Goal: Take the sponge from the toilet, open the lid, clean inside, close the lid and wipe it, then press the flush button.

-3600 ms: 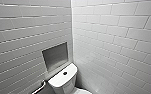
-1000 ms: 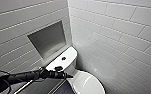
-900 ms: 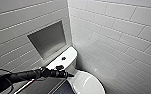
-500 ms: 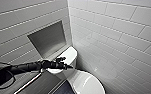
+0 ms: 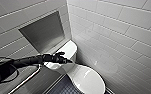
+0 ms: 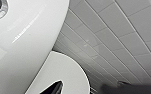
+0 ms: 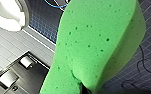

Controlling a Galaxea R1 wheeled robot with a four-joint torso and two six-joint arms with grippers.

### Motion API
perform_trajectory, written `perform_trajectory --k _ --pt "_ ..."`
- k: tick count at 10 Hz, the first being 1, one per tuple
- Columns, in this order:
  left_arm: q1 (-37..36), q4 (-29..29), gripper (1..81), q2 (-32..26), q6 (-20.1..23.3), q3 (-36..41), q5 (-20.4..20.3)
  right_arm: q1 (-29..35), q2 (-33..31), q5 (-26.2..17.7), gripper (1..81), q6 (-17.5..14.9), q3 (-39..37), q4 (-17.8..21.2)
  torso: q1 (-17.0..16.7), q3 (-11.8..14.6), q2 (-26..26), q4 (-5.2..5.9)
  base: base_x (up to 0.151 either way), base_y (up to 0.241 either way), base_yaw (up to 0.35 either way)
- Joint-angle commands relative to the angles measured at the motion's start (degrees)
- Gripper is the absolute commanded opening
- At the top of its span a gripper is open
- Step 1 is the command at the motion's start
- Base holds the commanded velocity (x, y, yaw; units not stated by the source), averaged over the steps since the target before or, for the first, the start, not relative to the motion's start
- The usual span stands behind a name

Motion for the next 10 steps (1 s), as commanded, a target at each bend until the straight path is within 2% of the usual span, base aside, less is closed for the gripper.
perform_trajectory --k 1,4,8,9,10 --pt "-11.84 -2.49 81.1 -1.41 -0.03 -0.97 2.28 -3.08 1.09 -5.39 1.0 -0.39 0.94 -1.12 0.0 0.02 0.0 0.0 0.0 0.0 0.0" --pt "-15.62 -4.07 81.1 -2.2 -0.03 -1.05 4.22 -2.91 1.62 -5.39 1.0 -0.39 0.76 -1.64 0.0 -0.48 0.05 0.0 0.0 0.0 0.0" --pt "-17.56 -3.9 81.1 -2.73 -0.03 -4.04 4.48 -3.08 1.62 -5.31 1.0 -0.3 0.5 -1.56 0.0 -0.5 0.05 0.0 0.0 0.0 0.0" --pt "-17.82 -3.81 1.0 -2.99 -0.03 -4.48 4.4 -3.08 1.71 -5.31 1.0 -0.3 0.59 -1.56 0.0 -0.5 0.05 0.0 0.0 0.0 0.0" --pt "-18.09 -3.81 1.0 -3.43 -0.03 -4.66 4.4 -3.08 1.71 -5.39 1.0 -0.3 0.68 -1.56 0.0 -0.5 0.05 0.0 0.0 0.0 0.0"
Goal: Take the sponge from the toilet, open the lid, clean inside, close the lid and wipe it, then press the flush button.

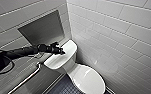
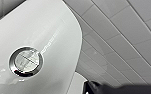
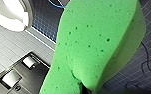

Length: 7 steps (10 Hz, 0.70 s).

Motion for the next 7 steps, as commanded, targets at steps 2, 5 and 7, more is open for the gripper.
perform_trajectory --k 2,5,7 --pt "-10.19 -1.03 1.0 -1.89 -0.03 -0.62 1.98 -3.27 0.46 -5.85 1.0 -0.3 1.07 -0.93 0.0 0.0 0.0 0.0 0.0 0.0 0.0" --pt "-10.19 -0.15 1.0 -1.45 0.05 -2.81 1.98 -3.44 0.64 -5.85 1.0 -0.3 1.24 -1.02 0.0 0.0 0.0 0.0 0.0 0.0 0.0" --pt "-10.19 0.99 1.0 -0.31 0.05 -5.8 1.98 -3.44 0.64 -5.85 1.0 -0.3 1.24 -1.02 0.0 0.0 0.0 0.0 0.0 0.0 0.0"
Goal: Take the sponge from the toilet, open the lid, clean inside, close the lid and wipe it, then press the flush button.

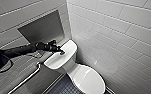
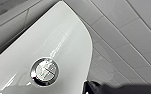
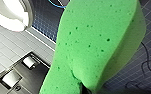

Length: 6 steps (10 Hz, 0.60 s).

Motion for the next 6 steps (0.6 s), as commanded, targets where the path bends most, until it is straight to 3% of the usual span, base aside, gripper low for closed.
perform_trajectory --k 1,6 --pt "-9.22 1.87 1.0 0.18 0.05 -2.92 1.7 -3.44 0.7 -5.81 1.0 -0.3 1.22 -1.01 0.0 0.0 0.0 0.0 0.0 0.0 0.0" --pt "-9.22 3.28 1.0 4.31 0.05 -9.59 2.58 -3.44 0.88 -5.73 1.0 -0.3 1.31 -1.01 0.0 0.0 0.0 0.0 0.0 0.0 0.0"
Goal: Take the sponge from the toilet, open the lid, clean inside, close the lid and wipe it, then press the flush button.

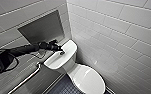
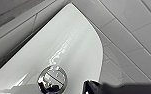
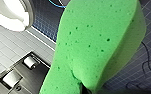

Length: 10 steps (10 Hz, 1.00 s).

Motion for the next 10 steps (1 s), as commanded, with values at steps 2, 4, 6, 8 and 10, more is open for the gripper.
perform_trajectory --k 2,4,6,8,10 --pt "-9.23 1.81 1.0 0.82 0.56 -3.23 2.35 -3.62 0.66 -5.82 1.0 -0.3 1.3 -1.1 0.0 -0.19 0.0 0.0 0.0 0.0 0.0" --pt "-9.23 1.9 1.0 1.0 0.56 -4.02 2.35 -3.62 0.66 -5.82 1.0 -0.3 1.31 -1.1 0.02 -0.61 0.02 0.0 0.0 0.0 0.0" --pt "-8.97 2.42 1.0 1.0 0.64 -5.42 2.44 -3.79 0.75 -5.82 1.0 -0.3 1.31 -1.19 0.02 -0.61 0.02 0.0 0.0 0.0 0.0" --pt "-8.44 3.56 1.0 1.0 0.64 -6.13 3.05 -3.88 0.75 -5.82 1.0 -0.3 1.31 -1.27 0.02 -0.61 0.02 0.0 0.0 0.0 0.0" --pt "-8.35 4.97 1.0 1.0 0.64 -6.4 3.14 -3.88 0.92 -5.73 1.0 -0.3 1.31 -1.27 0.0 -0.61 0.02 0.0 0.0 0.0 0.0"
